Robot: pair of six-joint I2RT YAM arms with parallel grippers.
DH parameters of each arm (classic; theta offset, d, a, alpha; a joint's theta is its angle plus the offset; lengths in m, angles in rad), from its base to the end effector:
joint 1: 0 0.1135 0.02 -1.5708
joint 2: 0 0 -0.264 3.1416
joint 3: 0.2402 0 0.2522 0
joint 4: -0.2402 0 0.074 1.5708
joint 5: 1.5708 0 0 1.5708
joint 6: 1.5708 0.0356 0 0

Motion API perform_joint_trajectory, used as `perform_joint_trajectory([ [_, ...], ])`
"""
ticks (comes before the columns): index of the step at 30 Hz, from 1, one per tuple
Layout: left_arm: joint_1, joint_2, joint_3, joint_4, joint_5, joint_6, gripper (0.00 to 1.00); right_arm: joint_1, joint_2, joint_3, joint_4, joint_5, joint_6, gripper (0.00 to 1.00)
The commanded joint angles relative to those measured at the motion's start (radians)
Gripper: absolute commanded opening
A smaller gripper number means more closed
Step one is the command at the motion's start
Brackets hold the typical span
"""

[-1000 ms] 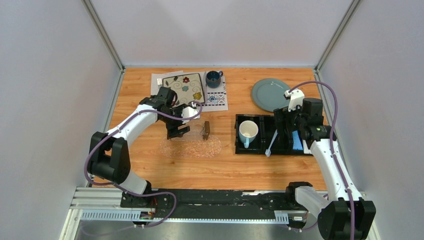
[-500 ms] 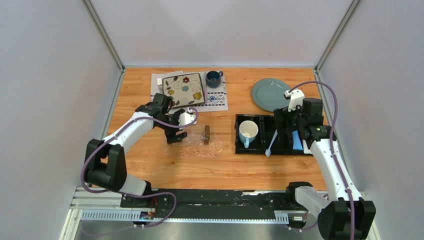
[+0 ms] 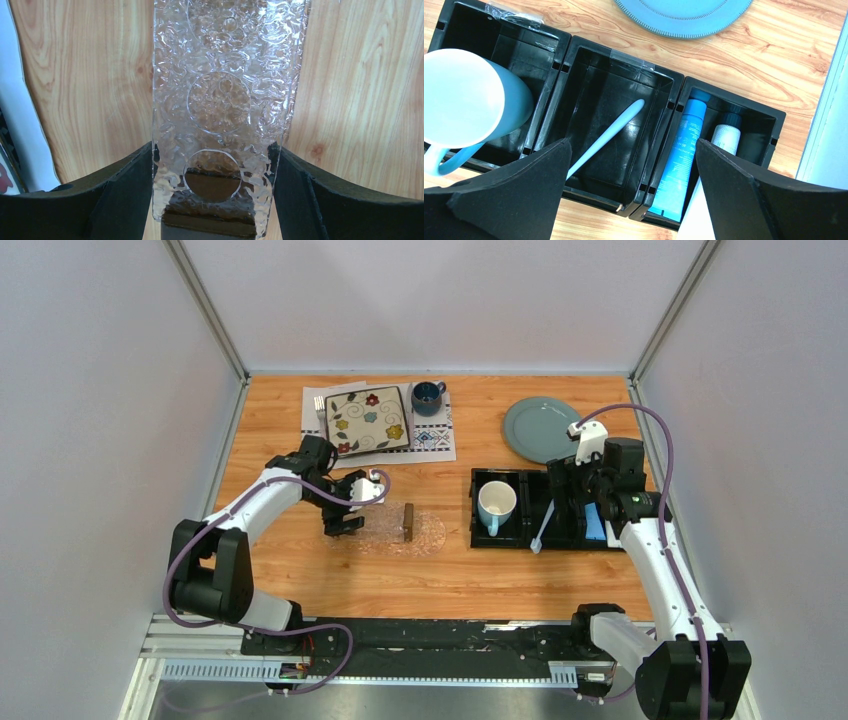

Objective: Prepare toiletry sets of a toothbrush and toothpaste on the tray

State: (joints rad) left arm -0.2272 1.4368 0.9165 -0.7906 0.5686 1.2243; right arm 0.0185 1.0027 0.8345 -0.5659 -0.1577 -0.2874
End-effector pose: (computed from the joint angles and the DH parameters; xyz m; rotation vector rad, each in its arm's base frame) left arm 0.2430 -0.0759 0.2049 1.8012 1.8802 -0.5052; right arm 0.2104 0.0095 0.2810 -0.4289 2.2537 0.0429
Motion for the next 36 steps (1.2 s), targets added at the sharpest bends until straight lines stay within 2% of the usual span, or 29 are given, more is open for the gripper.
perform_joint_trajectory([
  [1, 0.002, -0.027, 0.008, -0.036, 0.045, 0.073, 0.00, 0.001, -0.007, 0.003, 0.024, 0.010, -0.015, 1.00],
  [7, 0.002, 0.002, 0.039, -0.104, -0.003, 0.072, 0.00, 0.001, -0.006, 0.006, 0.024, 0.006, -0.013, 1.00],
  [15, 0.002, -0.001, 0.024, -0.072, -0.036, 0.041, 0.03, 0.001, -0.010, 0.008, 0.021, 0.003, -0.010, 1.00],
  [18, 0.002, 0.005, 0.027, -0.064, -0.044, 0.030, 0.11, 0.000, -0.012, 0.008, 0.021, 0.003, -0.010, 1.00],
  [22, 0.002, 0.008, 0.027, -0.055, -0.058, 0.015, 0.31, 0.000, -0.013, 0.008, 0.020, 0.003, -0.009, 1.00],
  [25, 0.002, 0.001, 0.025, -0.048, -0.059, 0.009, 0.39, 0.000, -0.012, 0.008, 0.020, 0.001, -0.009, 1.00],
  [29, 0.002, 0.001, 0.036, -0.068, -0.059, 0.021, 0.46, 0.001, -0.012, 0.008, 0.021, 0.003, -0.010, 1.00],
  [36, 0.002, 0.005, 0.054, -0.140, -0.046, 0.098, 0.47, 0.001, -0.015, 0.006, 0.023, 0.007, -0.013, 1.00],
])
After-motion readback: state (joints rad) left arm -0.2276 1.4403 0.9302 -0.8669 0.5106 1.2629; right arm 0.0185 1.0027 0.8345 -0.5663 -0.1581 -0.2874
